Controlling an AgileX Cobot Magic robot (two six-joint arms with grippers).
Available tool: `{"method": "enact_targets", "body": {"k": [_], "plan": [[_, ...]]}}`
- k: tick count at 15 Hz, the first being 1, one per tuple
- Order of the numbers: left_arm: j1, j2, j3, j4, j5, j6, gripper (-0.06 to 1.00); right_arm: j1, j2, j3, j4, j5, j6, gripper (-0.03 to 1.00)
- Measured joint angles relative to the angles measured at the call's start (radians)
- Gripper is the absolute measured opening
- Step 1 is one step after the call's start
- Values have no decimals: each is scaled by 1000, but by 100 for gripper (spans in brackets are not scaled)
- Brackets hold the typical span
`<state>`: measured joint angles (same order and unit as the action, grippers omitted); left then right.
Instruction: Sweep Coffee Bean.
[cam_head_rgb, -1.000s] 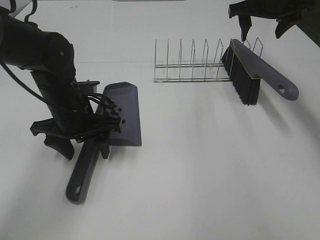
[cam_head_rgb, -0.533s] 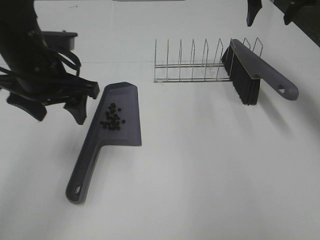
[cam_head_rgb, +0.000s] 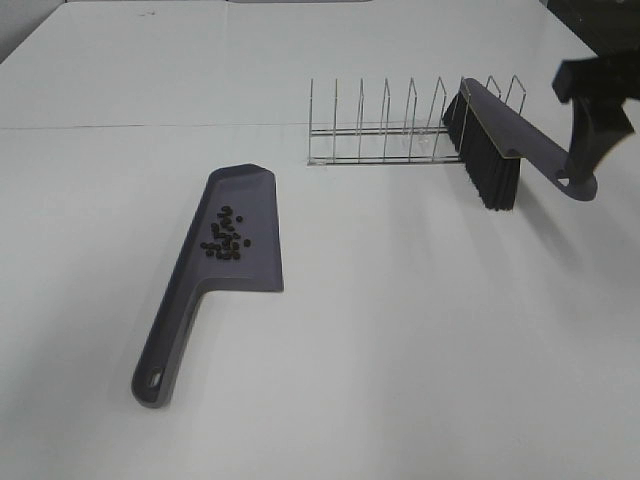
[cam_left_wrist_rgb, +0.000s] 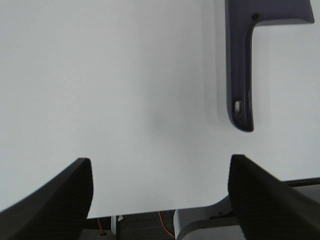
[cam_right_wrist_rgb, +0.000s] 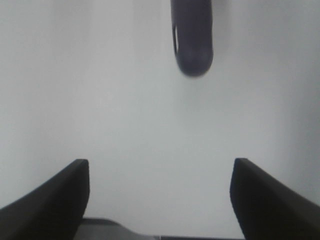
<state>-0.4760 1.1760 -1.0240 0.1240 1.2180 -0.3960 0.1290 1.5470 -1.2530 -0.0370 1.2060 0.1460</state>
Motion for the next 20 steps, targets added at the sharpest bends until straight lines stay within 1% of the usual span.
{"method": "enact_targets", "body": {"k": [2, 4, 5, 7, 9, 10, 13, 15, 17, 18, 20], "plan": [[0, -180, 125, -1, 3, 0, 69, 0, -143, 204, 22, -10, -27, 66], [0, -374, 241, -3, 4, 3, 69, 0, -303, 362, 24, -24, -33, 66], [0, -468, 294, -3, 5, 21, 69, 0, -380, 434, 24, -25, -33, 66], [0, -658, 369, -3, 6, 80, 69, 0, -551, 548, 26, -27, -33, 66], [0, -820, 421, -3, 7, 127, 69, 0, -737, 634, 31, -49, -34, 66], [0, -938, 454, -3, 7, 148, 69, 0, -879, 678, 31, -55, -46, 66], [0, -1089, 475, -3, -2, 173, 69, 0, -1154, 708, 37, -67, -112, 66], [0, -1116, 481, -3, -51, 190, 69, 0, -1319, 711, 49, -70, -164, 66], [0, -1116, 498, -12, -102, 229, 69, 0, -1414, 712, 53, -72, -209, 66], [0, -1116, 513, -31, -129, 264, 69, 1, -1464, 717, 66, -77, -229, 66], [0, -1116, 520, -105, -150, 351, 69, 1, -1522, 732, 108, -108, -270, 66]]}}
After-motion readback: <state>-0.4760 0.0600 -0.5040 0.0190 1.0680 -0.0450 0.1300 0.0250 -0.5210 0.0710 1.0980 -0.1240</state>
